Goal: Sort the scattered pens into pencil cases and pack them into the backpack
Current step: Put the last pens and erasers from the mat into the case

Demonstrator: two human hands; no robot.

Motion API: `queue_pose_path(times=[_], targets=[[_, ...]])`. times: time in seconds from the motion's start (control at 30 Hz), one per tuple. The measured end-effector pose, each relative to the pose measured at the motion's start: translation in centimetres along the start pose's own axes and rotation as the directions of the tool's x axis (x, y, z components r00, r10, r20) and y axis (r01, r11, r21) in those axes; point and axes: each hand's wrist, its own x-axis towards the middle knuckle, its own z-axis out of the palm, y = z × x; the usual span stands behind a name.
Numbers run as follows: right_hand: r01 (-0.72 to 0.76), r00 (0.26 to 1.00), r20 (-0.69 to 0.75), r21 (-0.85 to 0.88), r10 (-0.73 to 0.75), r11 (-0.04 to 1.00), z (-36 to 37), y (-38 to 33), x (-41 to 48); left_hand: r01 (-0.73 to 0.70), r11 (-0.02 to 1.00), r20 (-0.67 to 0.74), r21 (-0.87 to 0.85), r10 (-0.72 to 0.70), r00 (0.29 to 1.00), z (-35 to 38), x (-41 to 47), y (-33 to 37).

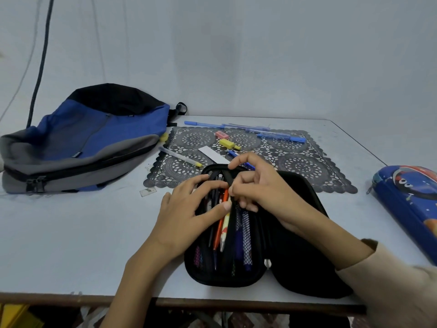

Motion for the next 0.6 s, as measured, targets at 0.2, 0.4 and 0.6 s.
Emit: queue_pose_path(times=[0.2, 0.4, 0.6], targets=[[0.027, 1.0, -0.014, 0.074, -0.026, 0.997, 0.0, 0.2, -0.2, 0.039, 0.994, 0.106, 0.101, -0.05, 0.993, -0.1, 0.7, 0.1], [0.03, 0.999, -0.015, 0.066, -0.029, 0.997, 0.0, 0.2, -0.2, 0.022, 0.998, 0.151, 0.056, -0.03, 0.988, 0.1, 0.1, 0.2], [0.018, 1.0, -0.01, 0.082, -0.018, 0.996, -0.2, 0.3, -0.2, -0.019, 1.0, 0.29, -0.005, 0.02, 0.957, -2.2, -0.3, 0.0]])
